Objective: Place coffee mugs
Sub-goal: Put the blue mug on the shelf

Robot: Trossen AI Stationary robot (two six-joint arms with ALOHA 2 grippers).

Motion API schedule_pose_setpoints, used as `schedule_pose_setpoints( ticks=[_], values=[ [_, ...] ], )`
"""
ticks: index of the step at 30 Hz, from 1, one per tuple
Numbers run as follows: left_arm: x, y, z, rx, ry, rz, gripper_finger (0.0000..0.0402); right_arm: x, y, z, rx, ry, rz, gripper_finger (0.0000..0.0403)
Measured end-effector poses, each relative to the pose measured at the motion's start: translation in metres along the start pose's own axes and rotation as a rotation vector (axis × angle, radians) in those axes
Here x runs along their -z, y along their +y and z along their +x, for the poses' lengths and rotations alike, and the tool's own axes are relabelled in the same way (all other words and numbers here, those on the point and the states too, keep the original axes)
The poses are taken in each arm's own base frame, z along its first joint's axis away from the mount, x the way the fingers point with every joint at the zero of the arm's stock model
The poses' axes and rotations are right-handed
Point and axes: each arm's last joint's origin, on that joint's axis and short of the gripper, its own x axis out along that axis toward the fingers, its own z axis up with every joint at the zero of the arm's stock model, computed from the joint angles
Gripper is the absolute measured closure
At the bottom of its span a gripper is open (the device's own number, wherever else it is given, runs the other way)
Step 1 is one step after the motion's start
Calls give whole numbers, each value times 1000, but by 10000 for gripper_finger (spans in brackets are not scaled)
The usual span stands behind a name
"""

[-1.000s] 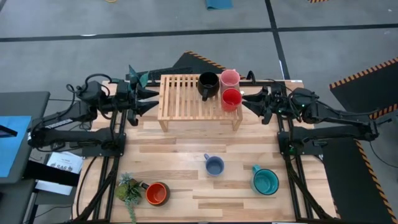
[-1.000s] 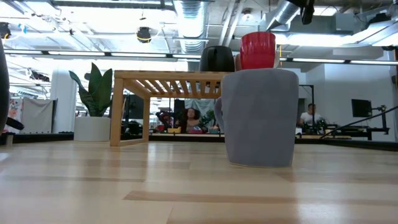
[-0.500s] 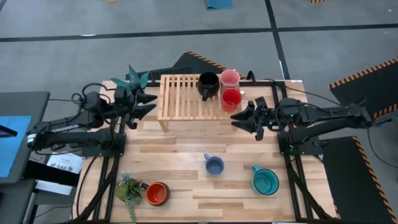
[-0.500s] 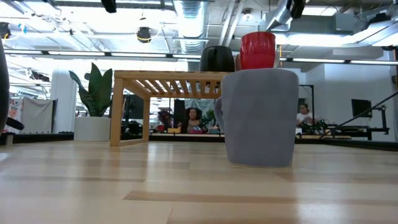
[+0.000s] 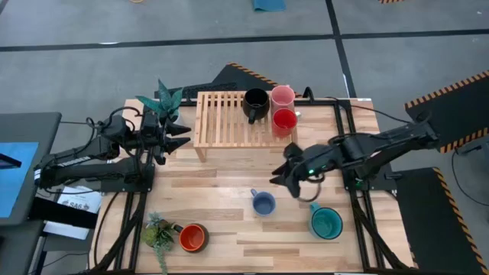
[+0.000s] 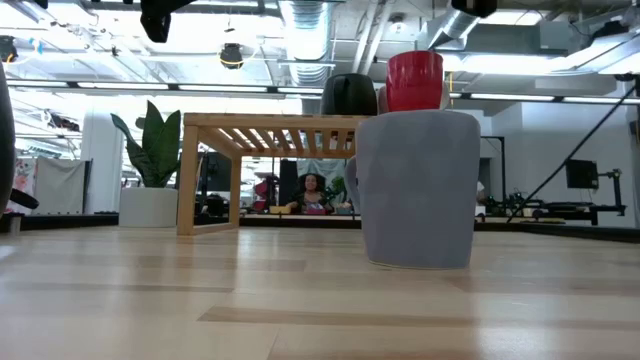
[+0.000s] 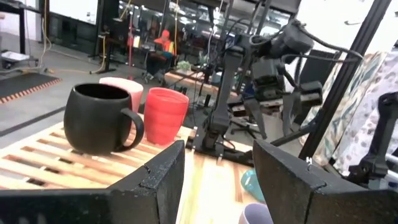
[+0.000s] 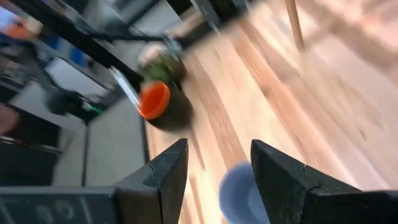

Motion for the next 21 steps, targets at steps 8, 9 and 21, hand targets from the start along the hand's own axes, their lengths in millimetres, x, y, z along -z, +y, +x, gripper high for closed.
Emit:
schedule_pose_setpoints(
  ticks=[8,9,21],
  values=[
    [1,0,0,-2,6,23,228,22,0,53,195,223,175,200],
    [1,0,0,-2,6,23,228,25,-1,61,215,245,212,200],
    [0,0,0,-2,3,61,228,64,-18,125,384,419,410,200]
  ],
)
